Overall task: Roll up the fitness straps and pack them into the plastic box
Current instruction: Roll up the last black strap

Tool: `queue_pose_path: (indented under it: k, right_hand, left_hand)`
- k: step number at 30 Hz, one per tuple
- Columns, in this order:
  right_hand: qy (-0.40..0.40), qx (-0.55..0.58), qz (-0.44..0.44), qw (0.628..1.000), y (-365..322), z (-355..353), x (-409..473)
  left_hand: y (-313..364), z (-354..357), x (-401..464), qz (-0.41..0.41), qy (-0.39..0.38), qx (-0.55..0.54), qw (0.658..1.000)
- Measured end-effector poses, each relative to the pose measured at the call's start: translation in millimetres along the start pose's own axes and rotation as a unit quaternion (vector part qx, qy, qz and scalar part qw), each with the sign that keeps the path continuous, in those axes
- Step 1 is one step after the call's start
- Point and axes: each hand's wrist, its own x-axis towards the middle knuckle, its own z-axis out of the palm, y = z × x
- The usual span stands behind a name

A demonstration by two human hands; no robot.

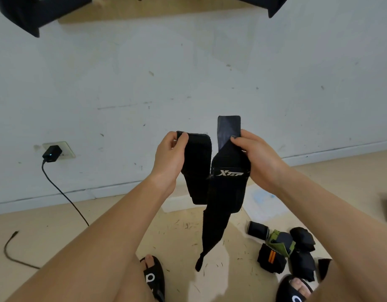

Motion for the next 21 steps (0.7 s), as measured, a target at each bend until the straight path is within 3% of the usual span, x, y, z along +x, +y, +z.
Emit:
queue_pose_path:
  k: [5,13,21]
  right_hand:
    - [-0.006,-0.027,0.024,0.999,5.1,-6.7,1.5]
    - [-0.138,0.004,0.089,0.986,9.8,-3.4,1.0]
    - [-0.073,-0.004,0.08,0.994,14.3,4.0,8.9]
  left_hand:
    - [-0.1,-4.3,1.1,-0.004,-0.004,-0.025,1.0]
    - [-0.1,-0.3,2.0,-0.061,0.008,-0.084,0.995]
    - [4.0,0.7,-6.8,-0.067,-0.049,-0.111,0.99]
